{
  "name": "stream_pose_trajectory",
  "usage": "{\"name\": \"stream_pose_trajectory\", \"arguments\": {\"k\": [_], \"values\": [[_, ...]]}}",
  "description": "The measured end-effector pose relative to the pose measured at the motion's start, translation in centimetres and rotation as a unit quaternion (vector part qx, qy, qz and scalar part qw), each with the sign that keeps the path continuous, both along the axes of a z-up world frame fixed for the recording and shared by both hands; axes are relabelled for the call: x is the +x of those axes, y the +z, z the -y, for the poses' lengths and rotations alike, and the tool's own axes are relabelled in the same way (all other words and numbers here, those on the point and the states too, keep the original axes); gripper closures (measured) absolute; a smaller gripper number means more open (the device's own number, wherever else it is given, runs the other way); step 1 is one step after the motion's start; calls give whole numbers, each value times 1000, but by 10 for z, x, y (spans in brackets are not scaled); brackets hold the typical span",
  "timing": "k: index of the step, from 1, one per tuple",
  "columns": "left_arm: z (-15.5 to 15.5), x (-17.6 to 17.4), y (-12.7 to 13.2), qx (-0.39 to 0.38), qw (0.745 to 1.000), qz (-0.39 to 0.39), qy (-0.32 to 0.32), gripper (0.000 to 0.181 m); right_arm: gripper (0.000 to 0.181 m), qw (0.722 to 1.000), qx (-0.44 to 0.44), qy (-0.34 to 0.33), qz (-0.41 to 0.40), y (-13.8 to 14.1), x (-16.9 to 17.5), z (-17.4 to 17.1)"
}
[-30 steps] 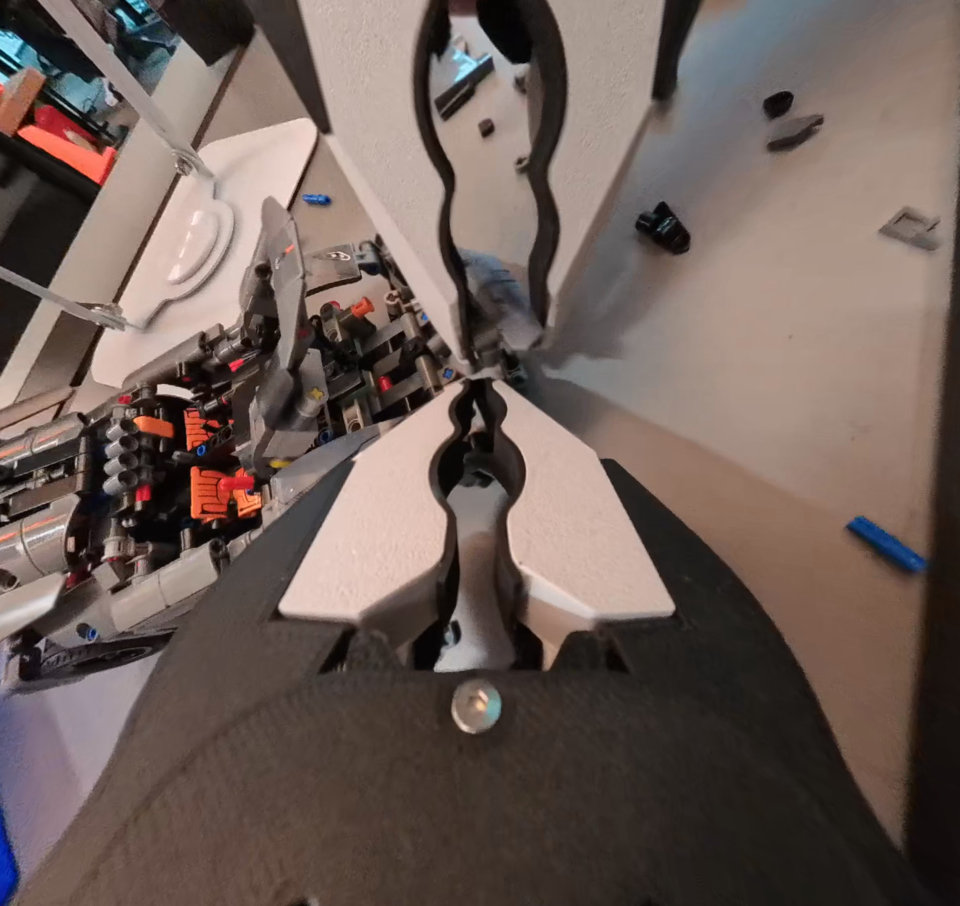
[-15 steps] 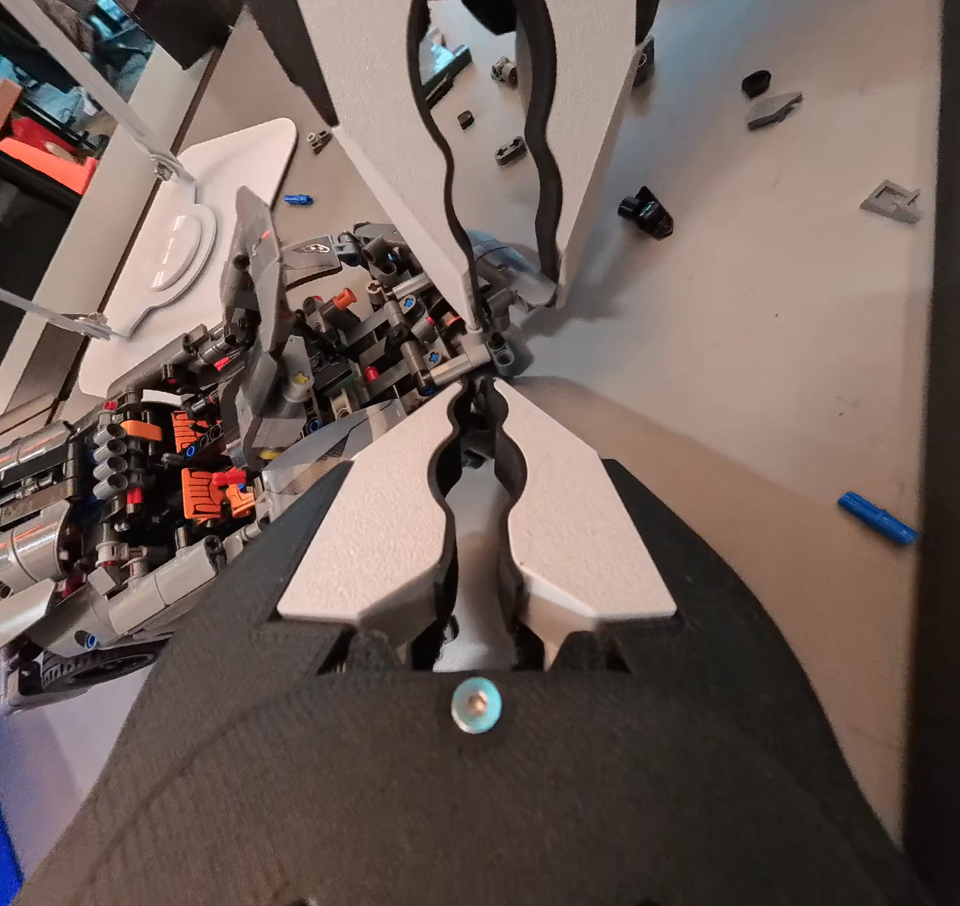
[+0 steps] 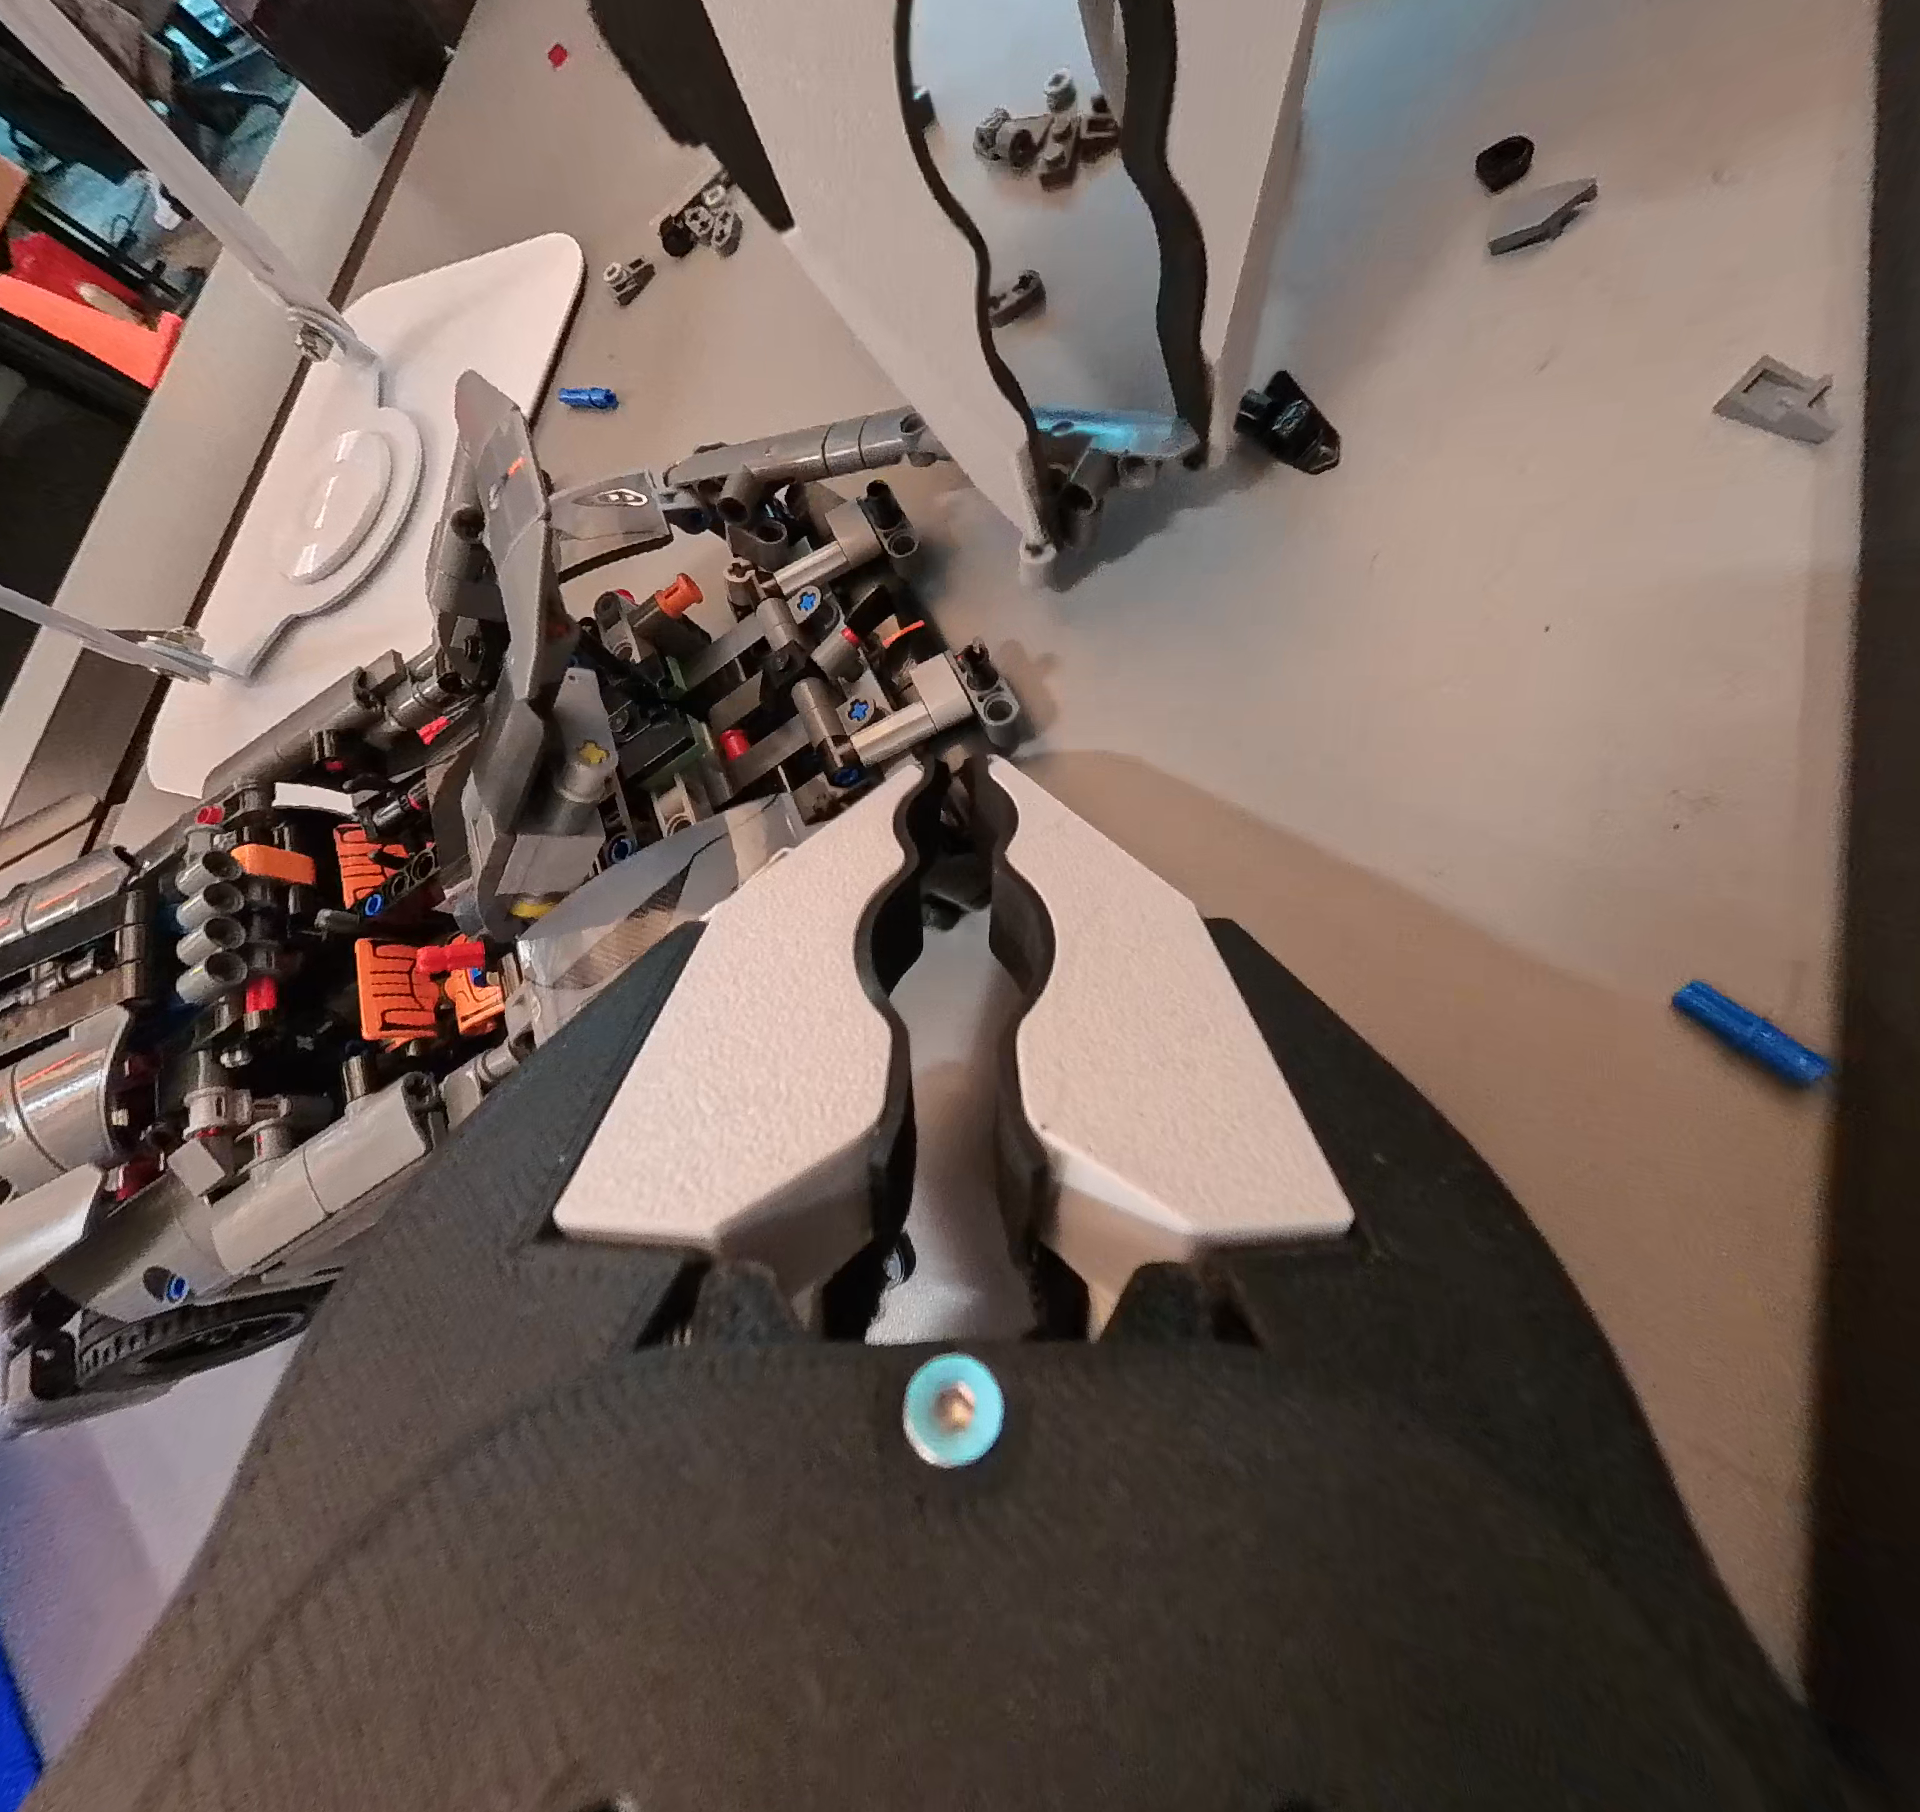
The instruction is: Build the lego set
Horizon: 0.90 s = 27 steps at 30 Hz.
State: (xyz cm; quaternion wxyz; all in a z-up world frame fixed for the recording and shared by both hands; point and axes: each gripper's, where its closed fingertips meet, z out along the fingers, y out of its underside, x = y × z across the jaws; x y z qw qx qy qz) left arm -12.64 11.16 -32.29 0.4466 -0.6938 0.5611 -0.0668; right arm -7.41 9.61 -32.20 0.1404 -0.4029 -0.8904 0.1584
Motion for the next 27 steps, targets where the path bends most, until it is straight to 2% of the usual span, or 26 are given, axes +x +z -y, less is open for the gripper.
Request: {"name": "stream_pose_trajectory", "arguments": {"k": [5,19,24,27], "values": [[0,0,0,0,1000,0,0,178,154,999,-30,-17,29,-4,9,-1],[2,3,1,6,1000,-2,-6,168,158,996,-69,-58,8,12,13,-18],[1,10,4,41,999,-21,-5,156,159,993,-78,-87,-29,20,3,-28],[-5,14,0,80,995,-65,6,151,159,992,-58,-99,-44,17,-5,-36]]}}
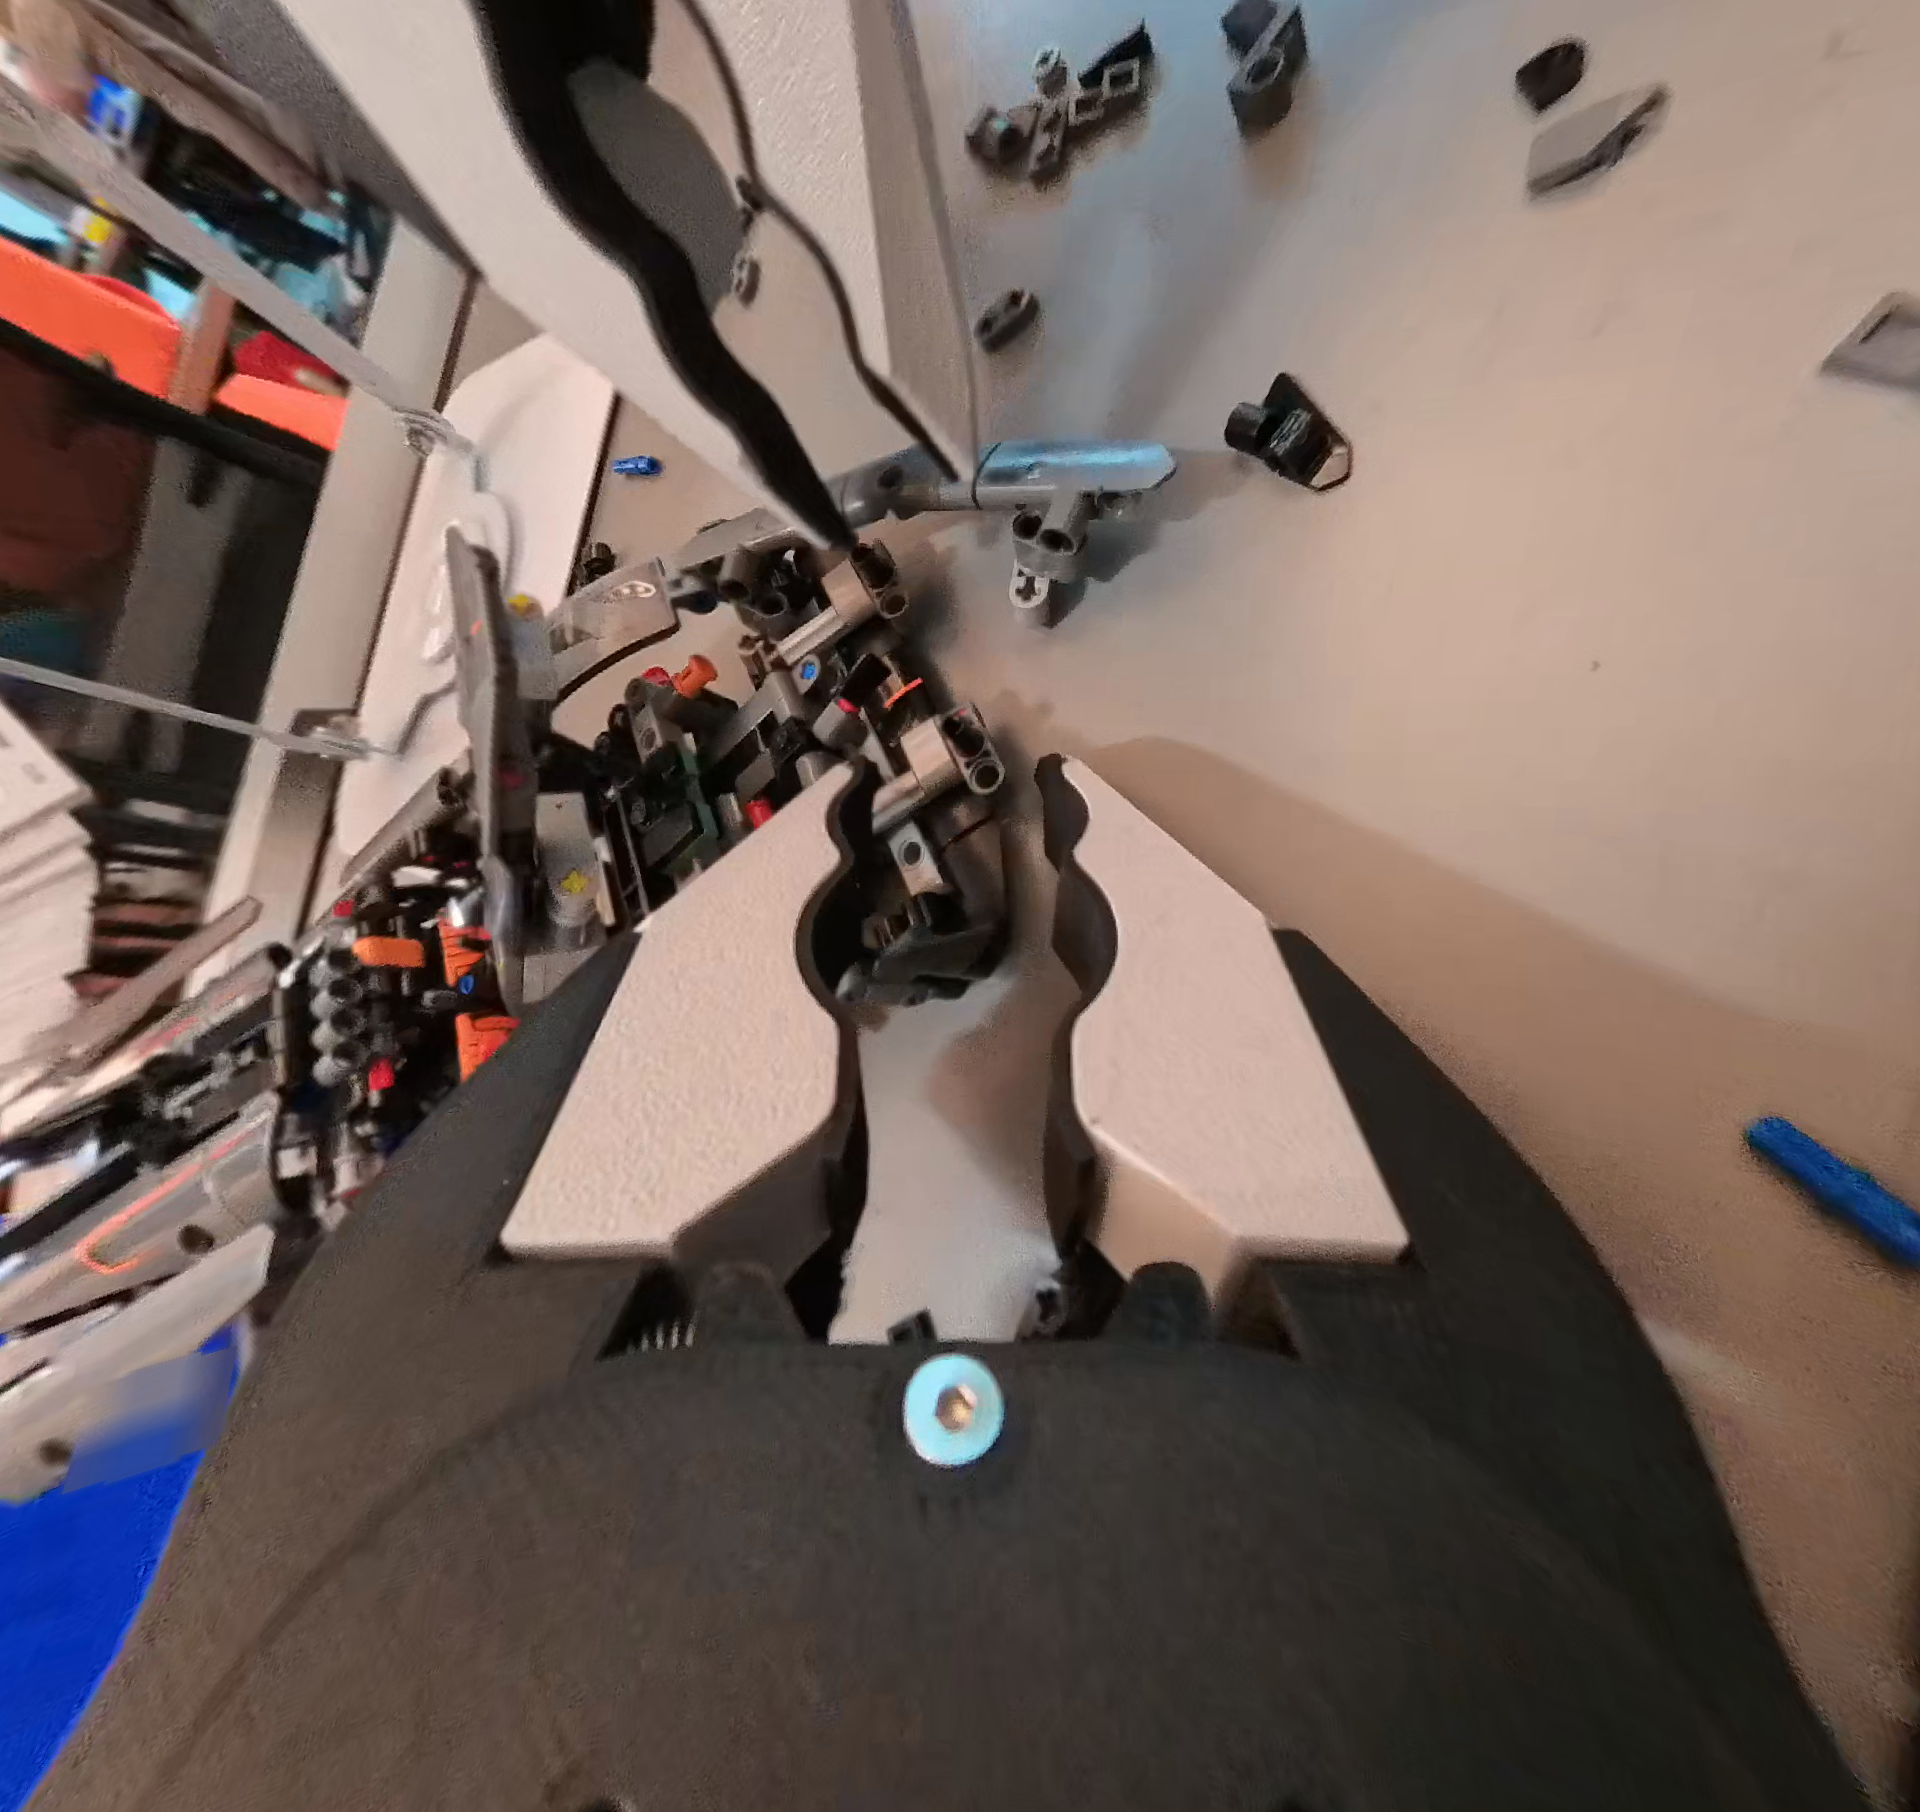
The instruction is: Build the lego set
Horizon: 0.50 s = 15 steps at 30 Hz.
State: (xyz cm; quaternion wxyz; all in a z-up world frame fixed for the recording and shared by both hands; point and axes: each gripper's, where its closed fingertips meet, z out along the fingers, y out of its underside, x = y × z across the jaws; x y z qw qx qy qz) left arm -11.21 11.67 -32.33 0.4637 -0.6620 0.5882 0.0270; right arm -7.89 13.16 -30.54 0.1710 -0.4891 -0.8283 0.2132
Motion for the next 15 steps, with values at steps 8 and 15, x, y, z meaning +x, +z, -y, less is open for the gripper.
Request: {"name": "stream_pose_trajectory", "arguments": {"k": [8,15], "values": [[-9,-2,-2,35,998,-37,26,160,161,997,71,-3,-11,-15,-16,-5],[-9,-2,3,35,999,-20,26,169,165,994,85,-31,-55,-1,-28,-16]]}}
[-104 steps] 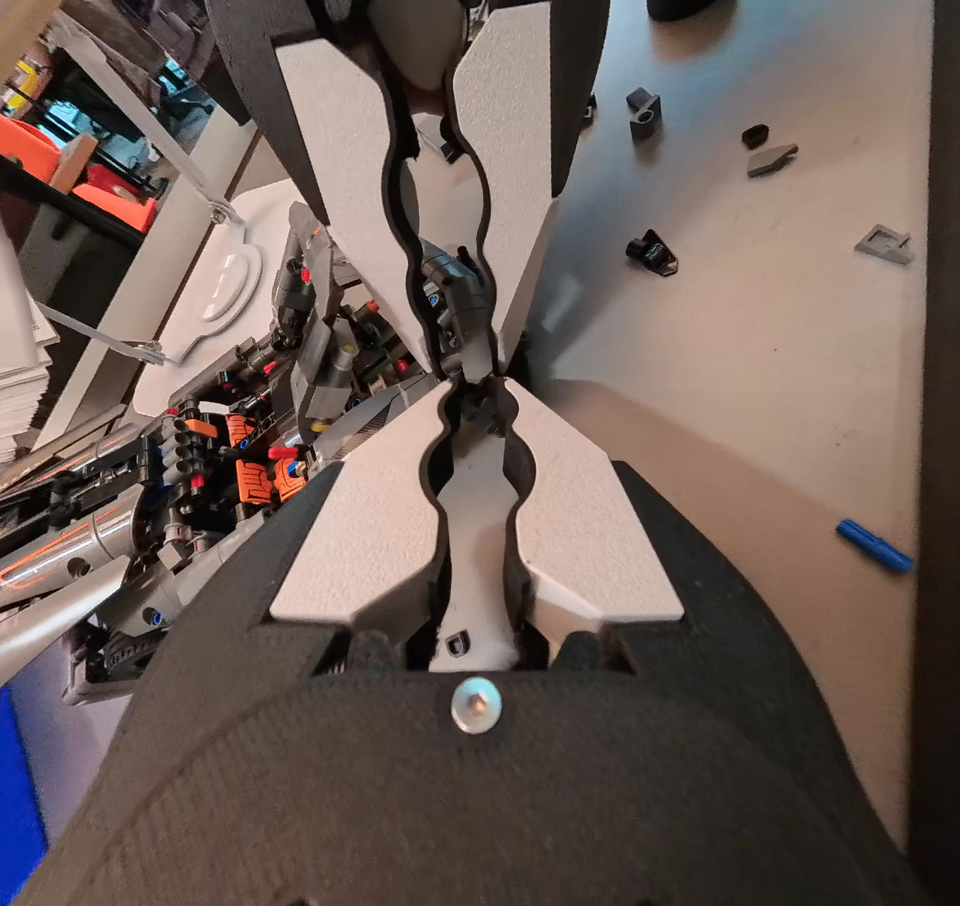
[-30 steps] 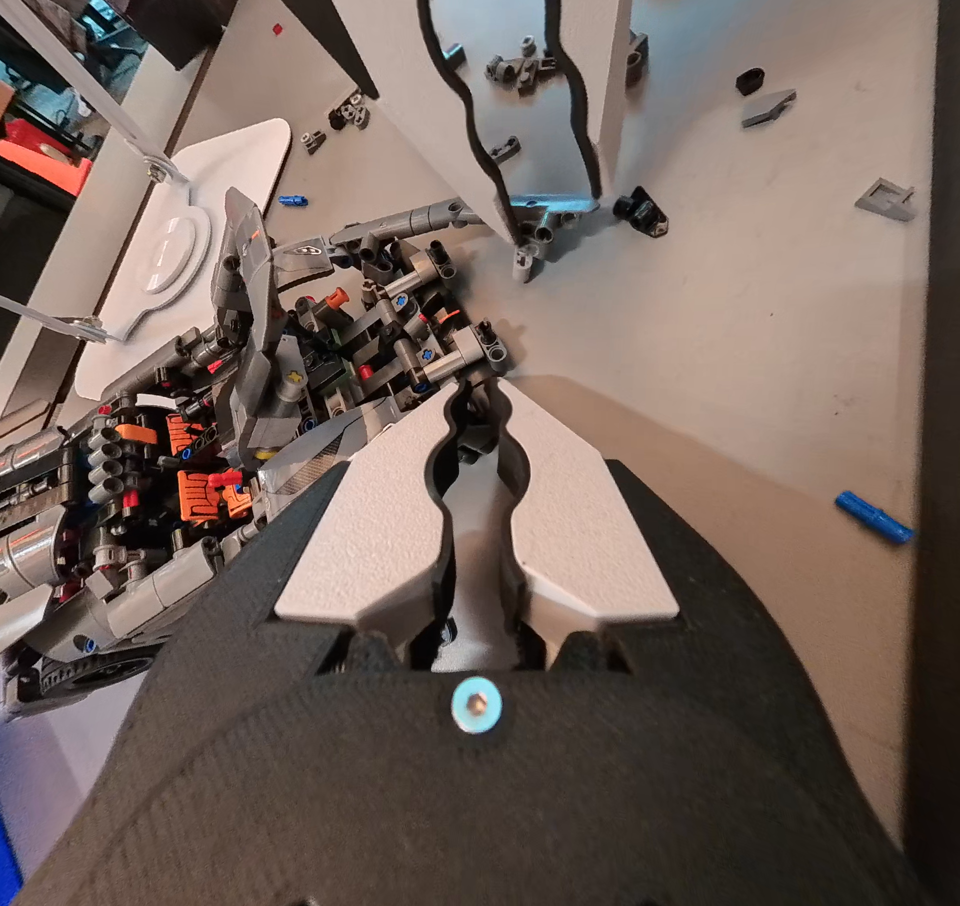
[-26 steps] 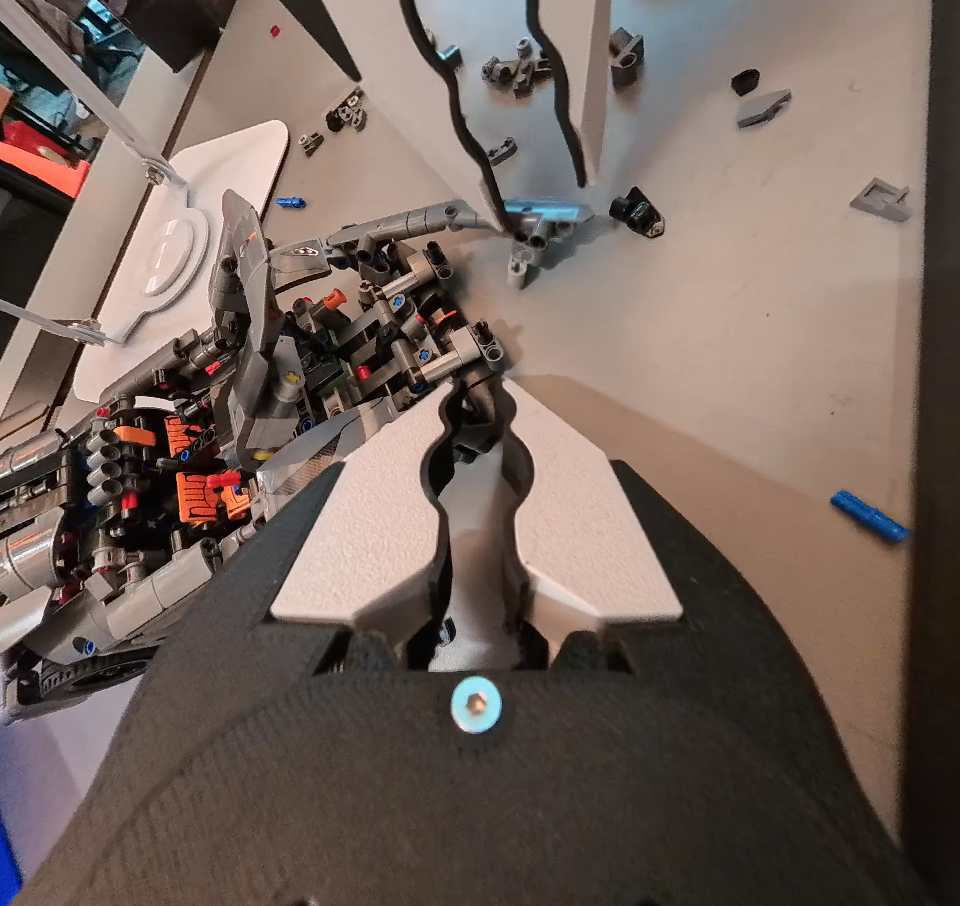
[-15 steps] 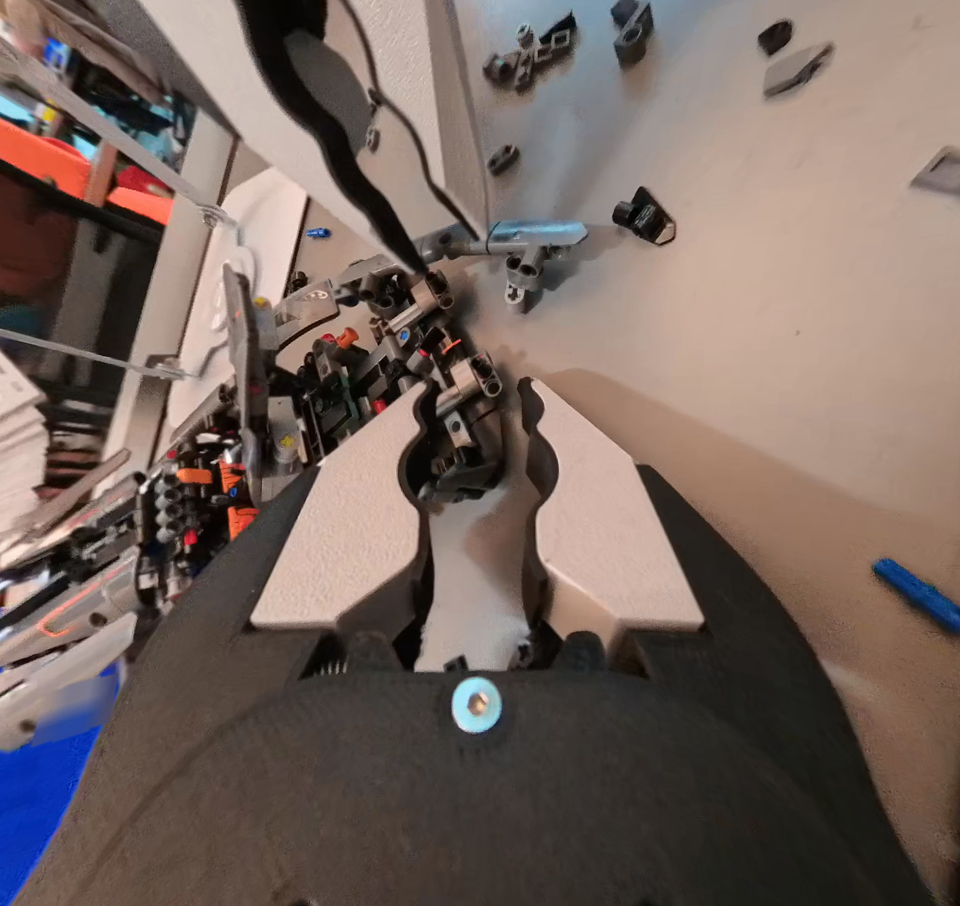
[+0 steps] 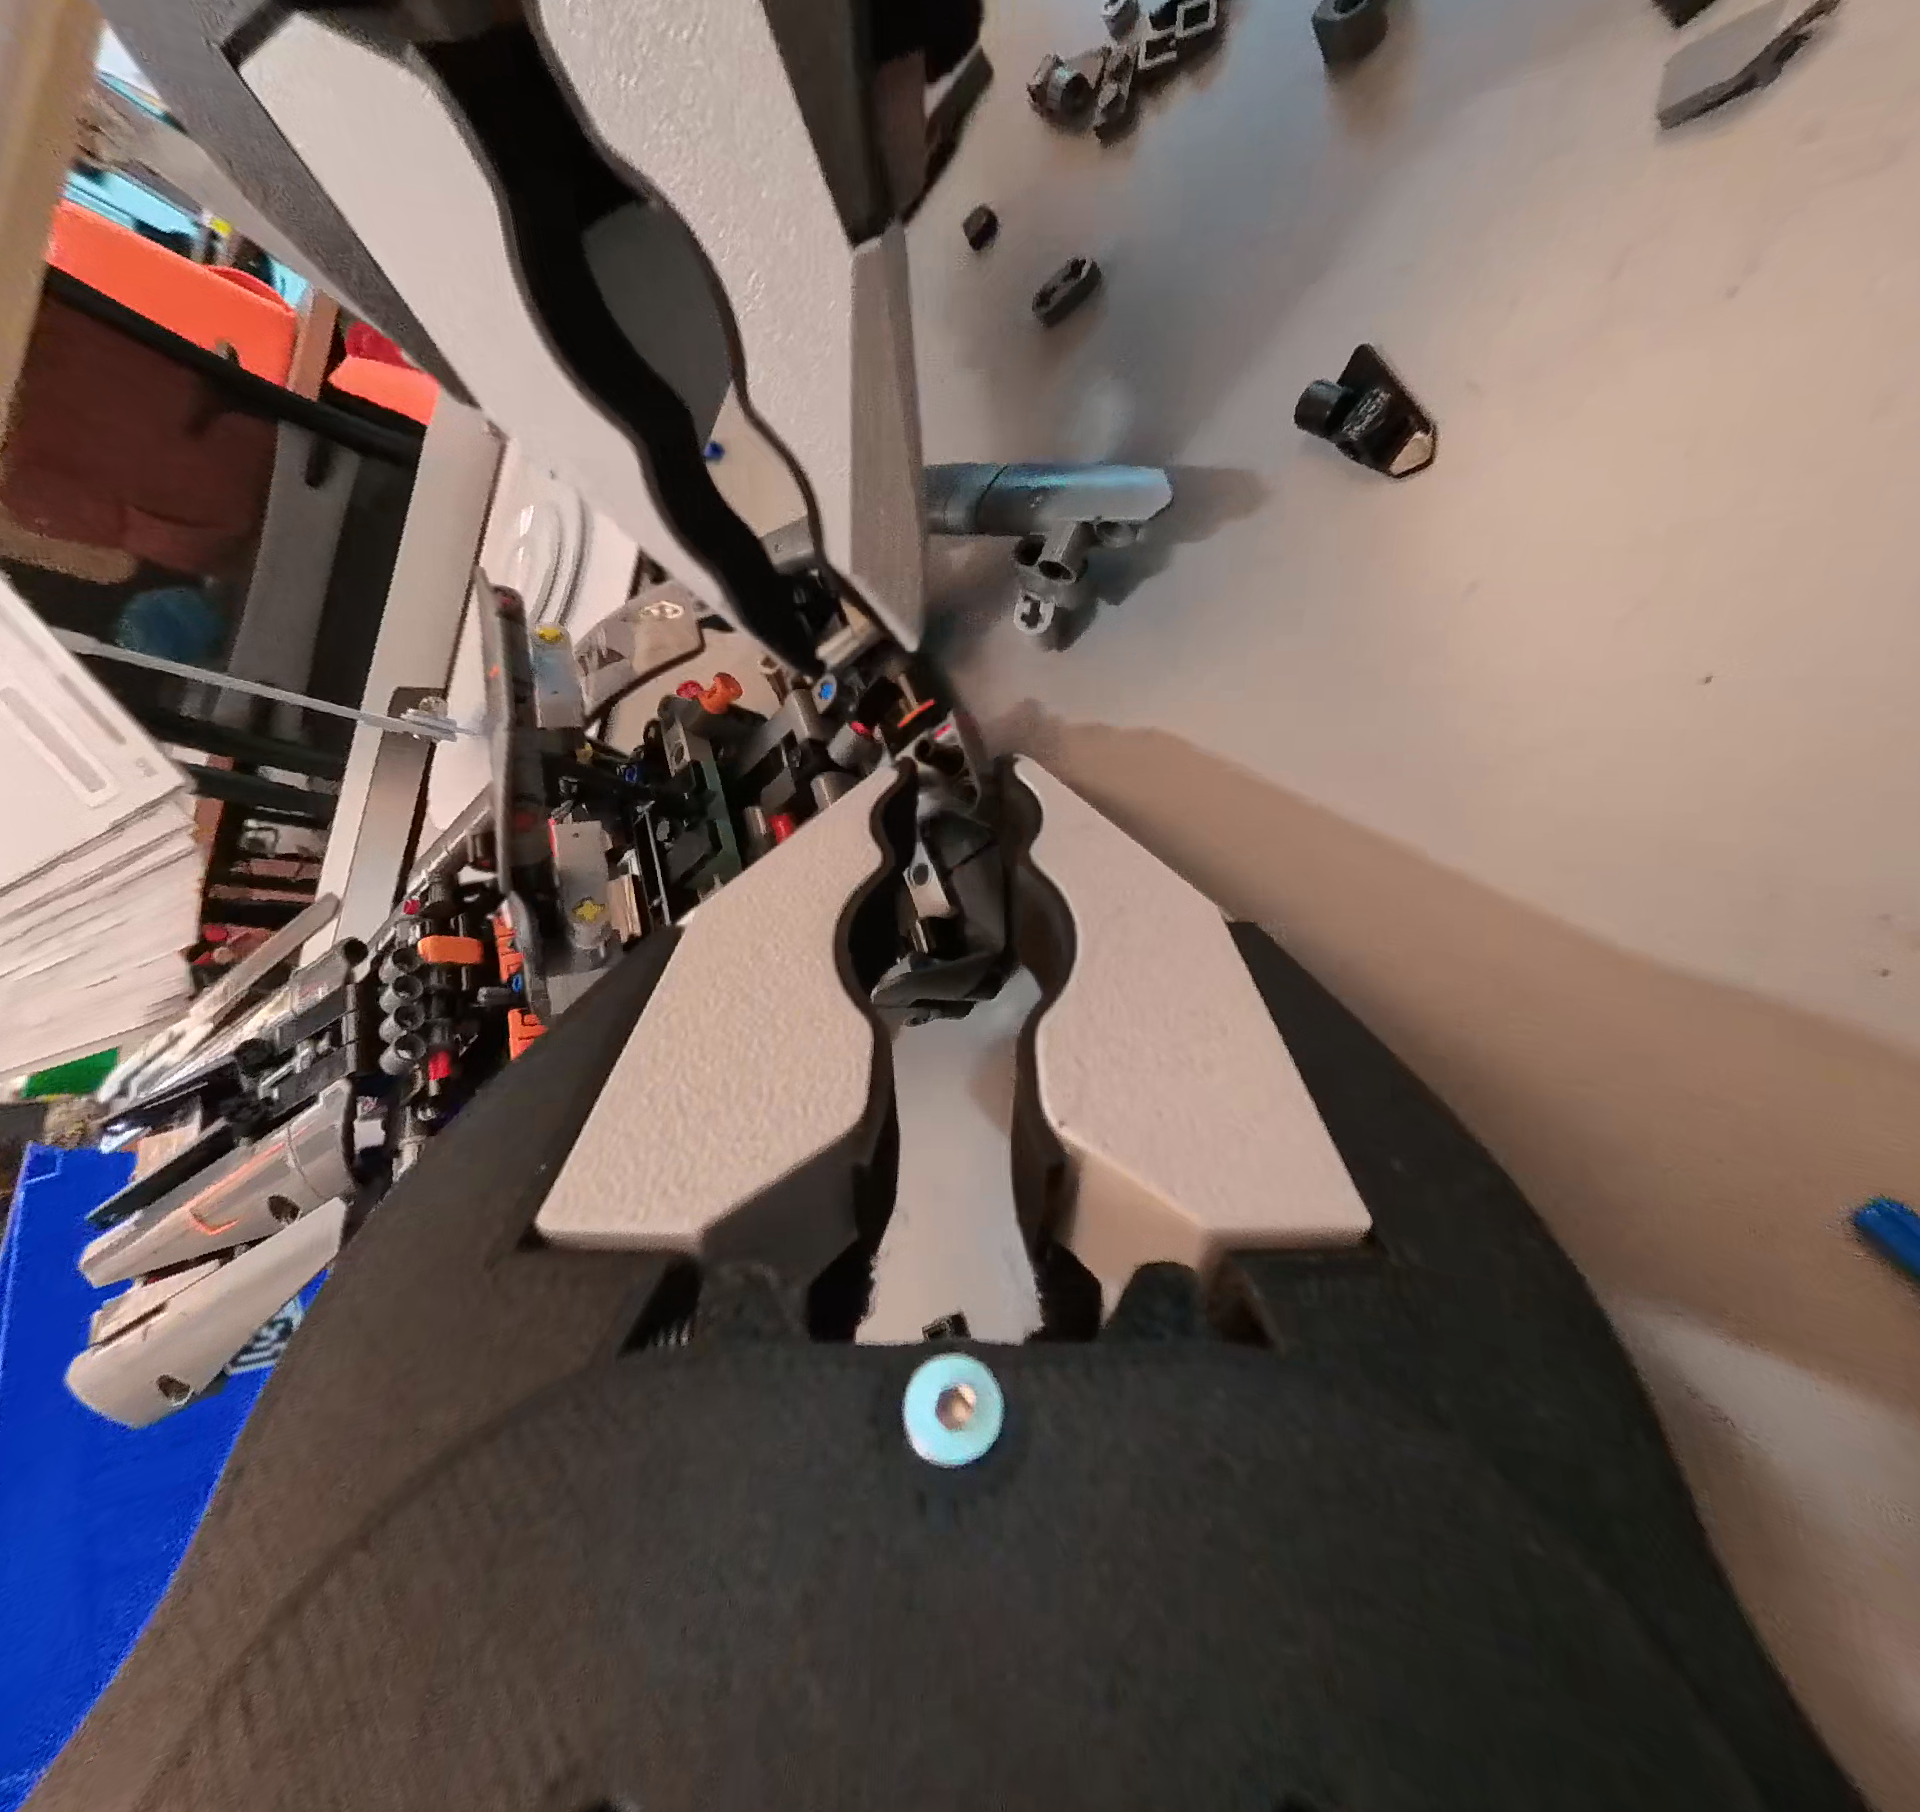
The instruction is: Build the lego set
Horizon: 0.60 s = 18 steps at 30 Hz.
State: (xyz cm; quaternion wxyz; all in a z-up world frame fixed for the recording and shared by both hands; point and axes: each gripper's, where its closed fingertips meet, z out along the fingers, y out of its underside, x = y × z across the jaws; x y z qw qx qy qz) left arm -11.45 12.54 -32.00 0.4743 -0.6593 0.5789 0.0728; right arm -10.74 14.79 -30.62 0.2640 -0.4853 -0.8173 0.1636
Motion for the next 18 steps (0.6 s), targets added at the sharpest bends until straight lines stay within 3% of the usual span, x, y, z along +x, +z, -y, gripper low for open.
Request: {"name": "stream_pose_trajectory", "arguments": {"k": [18], "values": [[-12,-11,20,6,997,67,43,169,175,1000,1,-28,-9,-12,-9,-10]]}}
